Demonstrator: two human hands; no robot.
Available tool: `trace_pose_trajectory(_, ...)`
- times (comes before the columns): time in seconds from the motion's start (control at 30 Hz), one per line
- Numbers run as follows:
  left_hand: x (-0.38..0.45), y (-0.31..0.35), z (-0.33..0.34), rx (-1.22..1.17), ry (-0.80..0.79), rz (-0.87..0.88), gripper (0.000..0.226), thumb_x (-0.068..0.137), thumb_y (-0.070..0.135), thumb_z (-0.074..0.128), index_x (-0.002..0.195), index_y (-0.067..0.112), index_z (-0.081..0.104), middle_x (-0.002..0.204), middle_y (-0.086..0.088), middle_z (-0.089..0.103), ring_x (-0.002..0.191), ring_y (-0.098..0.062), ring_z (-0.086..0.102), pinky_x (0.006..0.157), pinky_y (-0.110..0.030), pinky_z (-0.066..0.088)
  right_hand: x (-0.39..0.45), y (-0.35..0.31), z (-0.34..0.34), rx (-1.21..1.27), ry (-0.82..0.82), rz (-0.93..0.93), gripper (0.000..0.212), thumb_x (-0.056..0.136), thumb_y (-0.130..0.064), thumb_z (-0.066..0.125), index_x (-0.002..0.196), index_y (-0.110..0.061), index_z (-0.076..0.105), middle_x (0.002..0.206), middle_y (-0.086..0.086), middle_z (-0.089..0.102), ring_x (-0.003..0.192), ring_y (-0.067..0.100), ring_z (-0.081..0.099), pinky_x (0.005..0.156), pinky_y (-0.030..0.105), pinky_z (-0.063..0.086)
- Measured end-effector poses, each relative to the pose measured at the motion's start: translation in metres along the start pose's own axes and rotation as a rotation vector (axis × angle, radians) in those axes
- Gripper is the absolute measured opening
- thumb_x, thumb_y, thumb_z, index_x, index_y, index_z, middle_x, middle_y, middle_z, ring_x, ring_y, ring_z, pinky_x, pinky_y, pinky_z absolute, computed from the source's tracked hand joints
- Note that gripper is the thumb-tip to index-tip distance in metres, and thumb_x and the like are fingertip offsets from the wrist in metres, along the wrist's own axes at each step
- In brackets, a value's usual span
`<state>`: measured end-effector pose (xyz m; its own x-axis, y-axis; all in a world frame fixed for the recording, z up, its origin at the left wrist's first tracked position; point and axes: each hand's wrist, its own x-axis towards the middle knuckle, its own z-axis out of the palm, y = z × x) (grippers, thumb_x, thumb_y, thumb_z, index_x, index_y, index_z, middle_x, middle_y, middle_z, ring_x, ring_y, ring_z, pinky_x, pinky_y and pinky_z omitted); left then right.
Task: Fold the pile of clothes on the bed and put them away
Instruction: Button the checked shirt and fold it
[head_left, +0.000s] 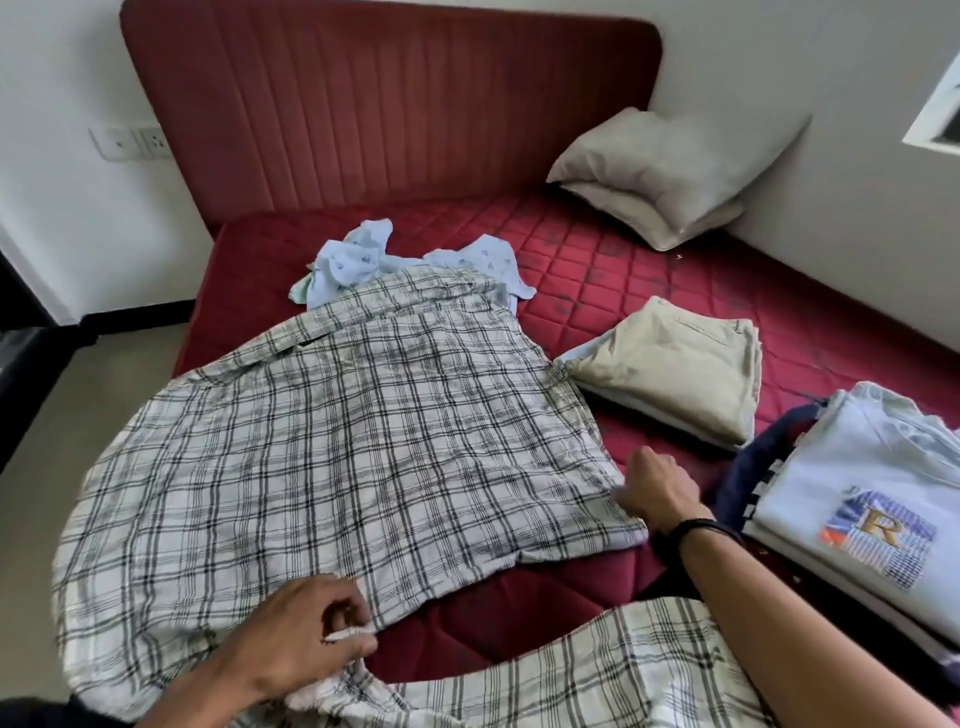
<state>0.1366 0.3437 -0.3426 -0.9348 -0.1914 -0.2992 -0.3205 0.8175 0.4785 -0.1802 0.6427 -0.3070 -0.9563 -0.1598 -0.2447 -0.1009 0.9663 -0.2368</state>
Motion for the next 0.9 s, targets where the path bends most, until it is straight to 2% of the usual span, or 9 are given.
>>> trace_pose_trajectory(0.1, 0.013, -0.016, -0.005, 0.067, 0.177, -0.073, 0.067, 0.083, 0.088, 0.028, 0.127, 0.047, 0.057, 0.140, 0.024, 0.046, 0.123, 0.002, 0.047, 0.113, -0.029, 0.041, 0.021, -0.019, 0.016, 0.172, 0.033, -0.187, 0.042, 0.083, -0.036, 0.074, 0.115, -0.012, 0.063, 0.115, 0.012, 0.068, 0.114, 0.036, 0.062, 0.090, 0.037, 0.048)
trace_pose_trajectory(0.17, 0.016, -0.029, 0.006, 0.251, 0.231, -0.154, 0.084, 0.083, 0.093, 0.010, 0.155, 0.052, 0.023, 0.167, 0.015, 0.007, 0.154, -0.016, 0.015, 0.126, -0.045, 0.013, 0.034, -0.024, 0.032, 0.147, -0.039, -0.185, 0.064, 0.080, -0.049, 0.073, 0.132, -0.016, 0.058, 0.126, 0.015, 0.064, 0.122, 0.037, 0.056, 0.098, 0.039, 0.044)
trace_pose_trajectory(0.23, 0.010, -0.040, 0.021, 0.276, 0.188, -0.206, 0.086, 0.081, 0.094, -0.001, 0.156, 0.054, -0.014, 0.165, 0.008, -0.034, 0.156, -0.022, -0.025, 0.126, -0.052, -0.011, 0.042, -0.023, 0.049, -0.008, -0.092, -0.162, 0.068, 0.076, -0.057, 0.071, 0.134, -0.025, 0.058, 0.130, 0.016, 0.060, 0.123, 0.038, 0.051, 0.100, 0.041, 0.041)
trace_pose_trajectory(0.37, 0.001, -0.037, 0.033, 0.263, 0.108, -0.220, 0.085, 0.088, 0.091, 0.011, 0.149, 0.052, -0.033, 0.157, 0.011, -0.047, 0.146, -0.019, -0.044, 0.122, -0.051, -0.023, 0.032, -0.027, 0.052, -0.138, 0.014, -0.191, 0.048, 0.085, -0.039, 0.073, 0.129, -0.024, 0.061, 0.130, 0.017, 0.050, 0.118, 0.043, 0.048, 0.095, 0.049, 0.048)
trace_pose_trajectory(0.43, -0.008, -0.045, 0.019, 0.161, 0.026, -0.179, 0.077, 0.094, 0.084, 0.021, 0.155, 0.056, -0.016, 0.164, 0.015, -0.034, 0.150, -0.013, -0.035, 0.124, -0.042, -0.018, 0.023, -0.035, 0.055, -0.117, 0.016, -0.427, 0.034, 0.079, -0.027, 0.077, 0.111, -0.033, 0.065, 0.117, 0.014, 0.056, 0.107, 0.042, 0.054, 0.087, 0.045, 0.049)
trace_pose_trajectory(0.5, -0.023, -0.057, -0.011, -0.017, 0.008, -0.146, 0.058, 0.104, 0.063, 0.032, 0.159, 0.047, 0.025, 0.171, 0.014, 0.006, 0.157, -0.009, 0.004, 0.127, -0.032, 0.005, 0.014, -0.039, 0.056, -0.104, -0.111, -0.678, 0.026, 0.069, -0.038, 0.078, 0.090, -0.040, 0.063, 0.082, -0.004, 0.064, 0.080, 0.027, 0.065, 0.069, 0.033, 0.048)
trace_pose_trajectory(0.6, -0.055, -0.093, -0.059, -0.047, 0.172, -0.208, 0.024, 0.106, 0.022, 0.054, 0.124, 0.033, 0.066, 0.134, 0.010, 0.060, 0.114, -0.008, 0.060, 0.103, -0.030, 0.048, 0.002, -0.033, 0.043, -0.239, -0.269, -0.727, 0.038, 0.056, -0.050, 0.091, 0.081, -0.049, 0.063, 0.061, -0.020, 0.063, 0.054, 0.003, 0.059, 0.054, 0.024, 0.047)
trace_pose_trajectory(0.73, -0.098, -0.148, -0.094, 0.412, -0.013, -0.239, 0.043, 0.082, 0.003, 0.053, 0.095, 0.044, 0.057, 0.104, 0.014, 0.056, 0.110, -0.017, 0.055, 0.096, -0.036, 0.047, 0.007, 0.008, 0.033, -0.394, -0.210, -0.791, 0.052, 0.050, -0.085, 0.076, 0.082, -0.052, 0.053, 0.067, -0.016, 0.056, 0.065, 0.000, 0.056, 0.054, 0.024, 0.044)
trace_pose_trajectory(0.9, -0.086, -0.140, -0.090, 0.819, -0.035, 0.140, 0.051, 0.083, 0.031, 0.078, 0.131, 0.030, 0.062, 0.130, 0.001, 0.060, 0.121, -0.025, 0.059, 0.097, -0.042, 0.052, -0.022, -0.014, 0.023, -0.648, -0.104, -0.726, 0.021, 0.090, -0.022, 0.062, 0.089, -0.041, 0.052, 0.109, -0.009, 0.057, 0.112, 0.016, 0.066, 0.071, 0.029, 0.046)
